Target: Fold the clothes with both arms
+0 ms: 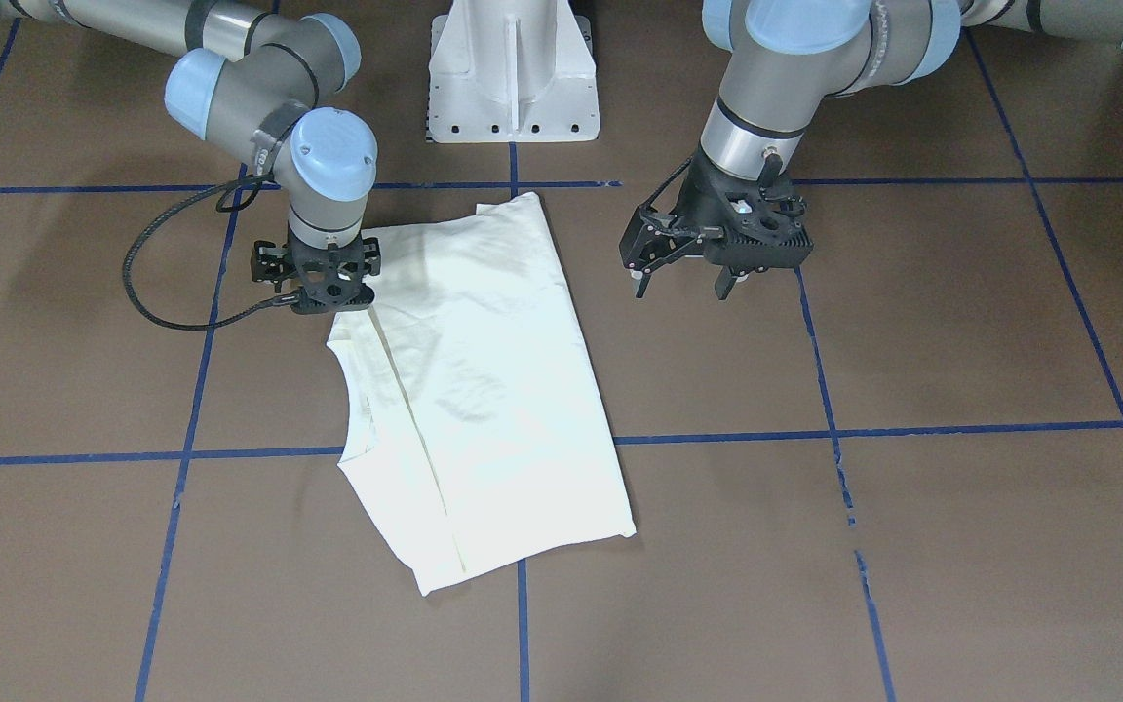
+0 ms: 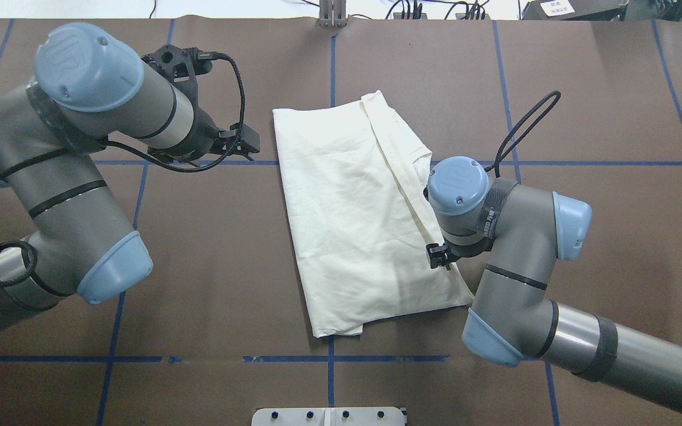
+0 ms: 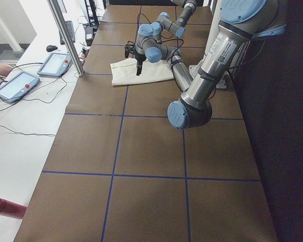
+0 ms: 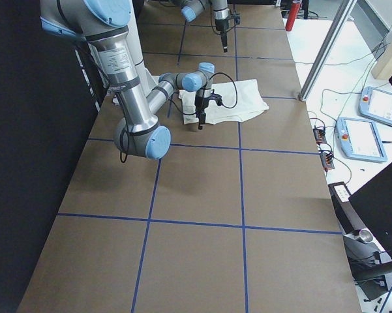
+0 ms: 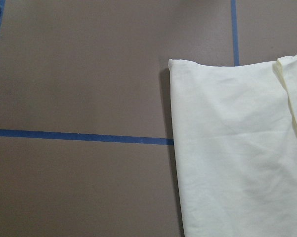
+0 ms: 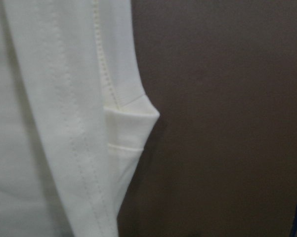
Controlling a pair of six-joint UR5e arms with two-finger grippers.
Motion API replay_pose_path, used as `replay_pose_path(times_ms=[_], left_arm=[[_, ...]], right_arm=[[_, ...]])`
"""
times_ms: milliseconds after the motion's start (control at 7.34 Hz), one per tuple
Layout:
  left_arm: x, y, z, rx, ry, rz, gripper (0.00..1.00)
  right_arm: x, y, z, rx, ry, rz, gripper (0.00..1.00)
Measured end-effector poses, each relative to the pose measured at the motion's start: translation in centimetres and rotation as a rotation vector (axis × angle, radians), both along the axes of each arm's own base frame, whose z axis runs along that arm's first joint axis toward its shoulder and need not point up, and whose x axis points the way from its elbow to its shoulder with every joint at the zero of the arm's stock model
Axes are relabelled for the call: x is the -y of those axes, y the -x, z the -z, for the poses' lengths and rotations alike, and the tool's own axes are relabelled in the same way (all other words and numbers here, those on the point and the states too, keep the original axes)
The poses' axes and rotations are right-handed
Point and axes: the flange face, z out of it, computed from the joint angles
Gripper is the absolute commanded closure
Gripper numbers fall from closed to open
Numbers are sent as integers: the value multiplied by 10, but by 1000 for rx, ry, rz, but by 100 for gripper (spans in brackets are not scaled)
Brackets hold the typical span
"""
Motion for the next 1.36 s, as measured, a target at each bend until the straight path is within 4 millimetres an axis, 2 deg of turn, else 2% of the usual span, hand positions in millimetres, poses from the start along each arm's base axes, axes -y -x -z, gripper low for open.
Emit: replay_pose_path(times_ms=[408, 545, 681, 817, 953, 1225, 1362], left_arm=[[0, -2, -1, -1, 2, -1, 0], [-1, -2, 0, -2, 0, -1, 0], [-2, 0, 2, -7, -3, 0, 0], [-4, 3, 5, -13, -7, 1, 0], [-6, 5, 6, -16, -10, 5, 0], [-6, 7, 5, -14, -13, 11, 0], [-6, 7, 6, -16, -16, 11, 0]], right_arm=[[30, -23, -9, -11, -29, 9, 0], [49, -33, -2, 0, -42, -7, 0], [70, -37, 18, 32, -66, -30, 0], [90, -29, 42, 80, -95, -47, 0], [109, -14, 58, 128, -118, -54, 0], [140, 20, 72, 180, -147, -58, 0], [152, 33, 71, 181, -148, -58, 0]])
